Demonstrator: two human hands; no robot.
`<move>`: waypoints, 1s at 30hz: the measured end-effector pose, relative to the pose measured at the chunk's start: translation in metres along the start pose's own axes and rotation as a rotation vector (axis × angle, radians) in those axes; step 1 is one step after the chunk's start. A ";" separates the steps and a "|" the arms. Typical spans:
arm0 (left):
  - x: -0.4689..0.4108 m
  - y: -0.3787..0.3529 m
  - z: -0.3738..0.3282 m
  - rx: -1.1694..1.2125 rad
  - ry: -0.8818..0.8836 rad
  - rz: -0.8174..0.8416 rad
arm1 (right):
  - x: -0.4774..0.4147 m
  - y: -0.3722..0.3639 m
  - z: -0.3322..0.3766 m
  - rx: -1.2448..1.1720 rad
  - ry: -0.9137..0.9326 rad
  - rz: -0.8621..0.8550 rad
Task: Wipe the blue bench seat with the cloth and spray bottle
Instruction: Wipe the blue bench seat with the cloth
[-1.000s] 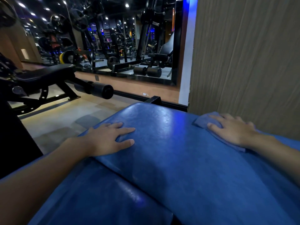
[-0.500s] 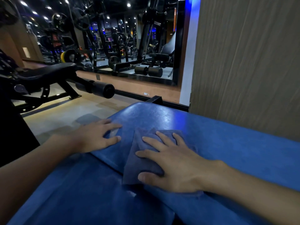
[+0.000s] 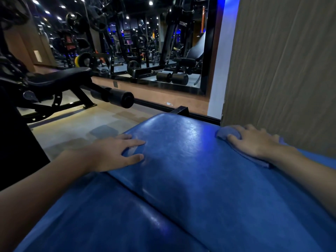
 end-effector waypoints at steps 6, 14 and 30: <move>0.000 0.002 0.000 0.014 -0.005 -0.008 | 0.053 -0.013 0.119 0.015 0.394 0.007; 0.011 0.001 0.034 0.170 0.012 -0.050 | 0.111 -0.014 0.184 -0.050 0.918 -0.019; 0.017 0.002 0.029 0.185 -0.050 -0.061 | 0.032 -0.010 0.163 -0.056 0.463 -0.046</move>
Point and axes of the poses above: each hand's wrist, its own x-axis away from the middle knuckle, its own y-axis out of the back of the hand, z = x × y, the point moved 5 cm from there along -x, towards the middle knuckle, and after that the axes turned 3 degrees about y, right-handed, at the moved point
